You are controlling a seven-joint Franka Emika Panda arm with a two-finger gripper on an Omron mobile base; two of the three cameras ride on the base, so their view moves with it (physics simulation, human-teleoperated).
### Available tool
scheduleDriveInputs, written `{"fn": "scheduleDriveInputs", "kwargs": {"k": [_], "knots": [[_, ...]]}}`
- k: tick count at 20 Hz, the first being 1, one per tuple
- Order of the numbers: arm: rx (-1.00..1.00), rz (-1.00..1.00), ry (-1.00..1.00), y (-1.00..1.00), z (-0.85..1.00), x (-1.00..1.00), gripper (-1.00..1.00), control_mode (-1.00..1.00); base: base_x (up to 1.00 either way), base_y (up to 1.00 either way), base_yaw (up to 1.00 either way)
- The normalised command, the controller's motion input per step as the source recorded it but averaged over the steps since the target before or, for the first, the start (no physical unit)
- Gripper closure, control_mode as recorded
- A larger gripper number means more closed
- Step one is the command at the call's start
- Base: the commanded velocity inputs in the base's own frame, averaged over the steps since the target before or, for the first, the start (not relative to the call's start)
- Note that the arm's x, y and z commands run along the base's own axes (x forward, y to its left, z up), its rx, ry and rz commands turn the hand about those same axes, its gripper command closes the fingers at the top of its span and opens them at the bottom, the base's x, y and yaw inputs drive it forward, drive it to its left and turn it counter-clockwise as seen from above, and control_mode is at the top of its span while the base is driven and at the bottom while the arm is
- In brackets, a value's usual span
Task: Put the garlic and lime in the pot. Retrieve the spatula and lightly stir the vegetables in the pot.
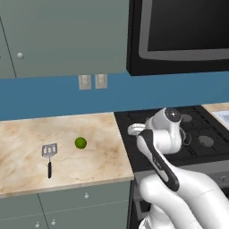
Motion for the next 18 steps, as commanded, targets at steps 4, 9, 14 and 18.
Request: {"fn": "scheduleDriveInputs", "kwargs": {"k": [4,9,14,18], "knots": [[-0.08,-0.20,0.05,-0.56,0.06,0.00,1.00,-1.00,0.00,0.00,0.00],[-0.14,-0.17,0.14,-0.57,0.01,0.19,1.00,-1.00,0.00,0.00,0.00],[-0.16,-0.11,0.14,-0.59,0.00,0.28,1.00,-1.00,0.00,0.00,0.00],[-0.14,-0.05,0.13,-0.46,-0.14,0.32,1.00,-1.00,0.00,0.00,0.00]]}}
